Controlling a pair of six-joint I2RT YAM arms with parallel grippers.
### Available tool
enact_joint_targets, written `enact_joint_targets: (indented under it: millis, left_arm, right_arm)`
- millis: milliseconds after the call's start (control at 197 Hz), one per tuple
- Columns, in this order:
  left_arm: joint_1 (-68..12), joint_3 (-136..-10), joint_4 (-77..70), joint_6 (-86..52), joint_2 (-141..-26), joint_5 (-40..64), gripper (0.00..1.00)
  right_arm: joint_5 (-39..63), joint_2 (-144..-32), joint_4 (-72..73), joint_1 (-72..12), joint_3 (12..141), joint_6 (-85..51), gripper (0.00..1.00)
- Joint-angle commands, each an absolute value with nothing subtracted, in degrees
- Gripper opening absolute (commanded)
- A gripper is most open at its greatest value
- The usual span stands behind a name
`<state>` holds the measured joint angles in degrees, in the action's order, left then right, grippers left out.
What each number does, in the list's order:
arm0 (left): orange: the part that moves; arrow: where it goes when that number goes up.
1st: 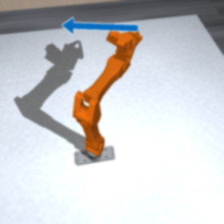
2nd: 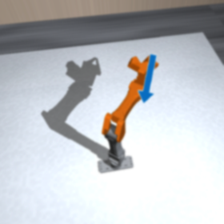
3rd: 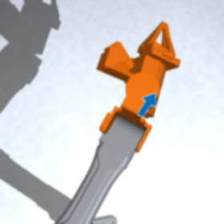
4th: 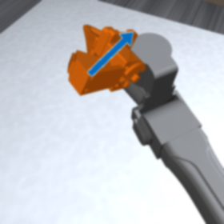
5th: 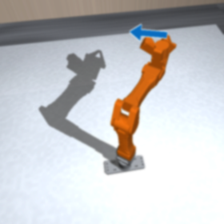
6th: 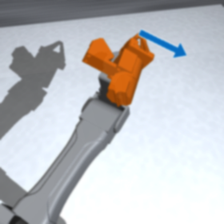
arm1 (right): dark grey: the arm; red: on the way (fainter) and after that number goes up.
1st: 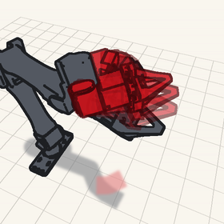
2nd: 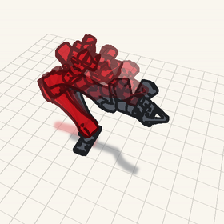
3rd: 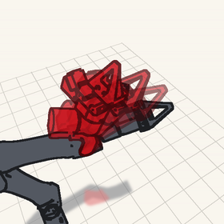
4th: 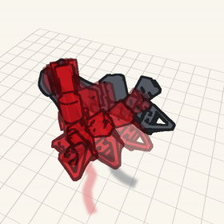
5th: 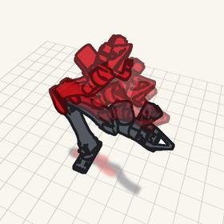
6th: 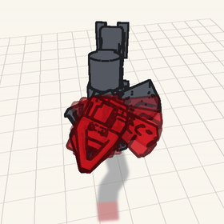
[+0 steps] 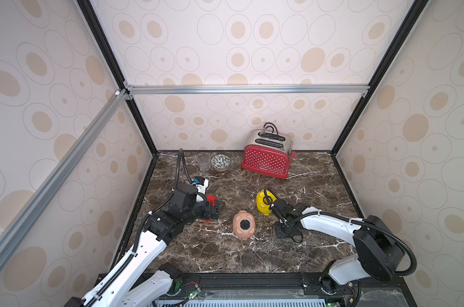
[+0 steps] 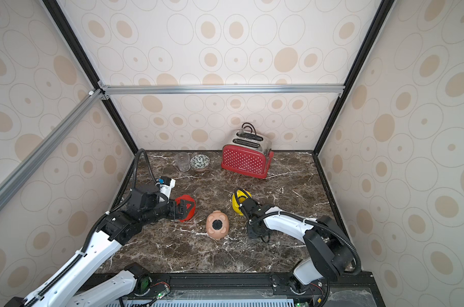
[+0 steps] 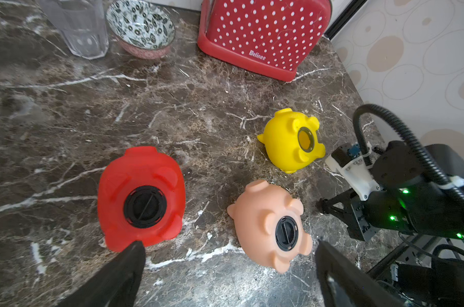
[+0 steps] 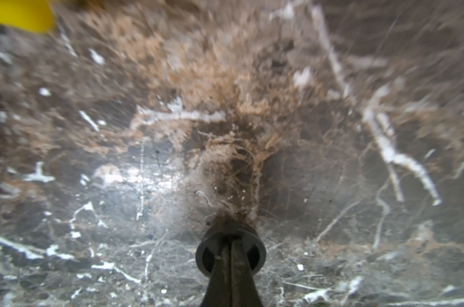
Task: Close piggy banks
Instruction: Pick up the knob at the center of the board, then insert the knob into the piggy bank.
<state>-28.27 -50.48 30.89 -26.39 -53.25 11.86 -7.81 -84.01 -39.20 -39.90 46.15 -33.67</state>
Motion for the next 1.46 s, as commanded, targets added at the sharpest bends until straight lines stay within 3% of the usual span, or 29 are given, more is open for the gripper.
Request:
enact_joint_targets:
  millis: [0, 385, 466, 987, 1312, 1458]
  left_arm:
    - [-27.9, -51.4, 26.5, -27.8, -56.3, 15.3, 0.99]
    - [-27.9, -51.2, 20.4, -28.4, -62.0, 18.3, 0.99]
    - [-27.9, -51.2, 19.5, -28.6, -62.8, 18.7, 0.99]
    - [-27.9, -50.2, 13.9, -28.2, -66.1, 19.4, 0.99]
    - [-27.9, -50.4, 11.9, -28.3, -68.6, 19.4, 0.99]
    - [-27.9, -52.9, 9.4, -29.1, -75.3, 21.5, 0.99]
  right_arm:
    - [-10.6, -81.7, -40.3, -40.3, 47.6, -30.7, 0.0]
    - [-14.0, -72.0, -46.9, -40.0, 53.5, -22.0, 0.0]
    - [-9.2, -71.5, -46.1, -38.7, 54.6, -14.7, 0.0]
    - [-1.1, -79.4, -47.7, -34.8, 70.5, 13.2, 0.0]
    - [-0.3, -90.3, -51.4, -32.7, 79.9, 20.4, 0.0]
    - [0.0, -92.1, -49.4, -32.7, 80.3, 23.4, 0.0]
